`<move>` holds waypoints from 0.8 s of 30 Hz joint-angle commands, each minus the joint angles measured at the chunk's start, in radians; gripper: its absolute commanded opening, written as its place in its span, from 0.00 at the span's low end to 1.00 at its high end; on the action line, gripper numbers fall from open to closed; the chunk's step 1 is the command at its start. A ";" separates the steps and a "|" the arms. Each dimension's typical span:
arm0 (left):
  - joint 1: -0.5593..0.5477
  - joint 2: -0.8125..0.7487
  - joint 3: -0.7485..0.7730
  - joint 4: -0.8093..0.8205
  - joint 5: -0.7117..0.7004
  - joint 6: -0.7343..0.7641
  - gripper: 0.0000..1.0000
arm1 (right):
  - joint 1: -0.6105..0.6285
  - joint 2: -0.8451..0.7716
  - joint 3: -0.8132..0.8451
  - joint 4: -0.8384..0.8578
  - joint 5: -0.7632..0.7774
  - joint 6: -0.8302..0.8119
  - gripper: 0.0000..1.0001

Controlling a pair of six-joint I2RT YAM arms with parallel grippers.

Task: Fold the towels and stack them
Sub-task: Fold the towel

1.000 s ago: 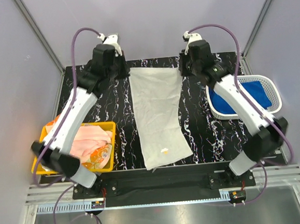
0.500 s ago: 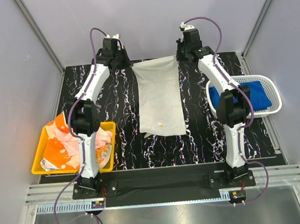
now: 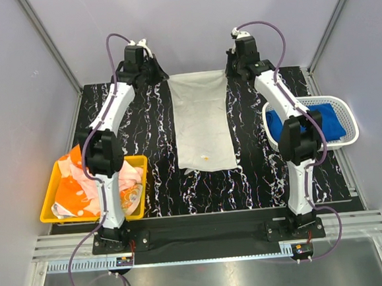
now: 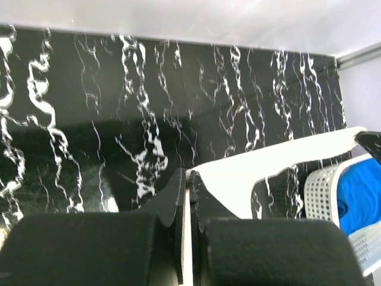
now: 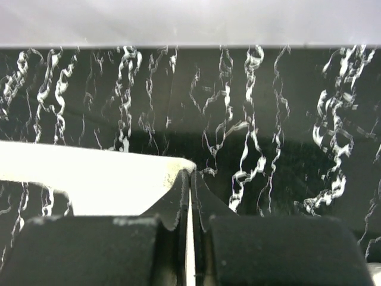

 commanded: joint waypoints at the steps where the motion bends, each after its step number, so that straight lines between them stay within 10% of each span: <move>1: 0.013 -0.119 -0.136 0.081 0.032 -0.018 0.00 | -0.019 -0.108 -0.120 0.045 0.003 0.013 0.00; 24: -0.223 -0.571 -0.906 0.136 -0.192 -0.068 0.00 | 0.043 -0.607 -0.981 0.156 -0.162 0.230 0.00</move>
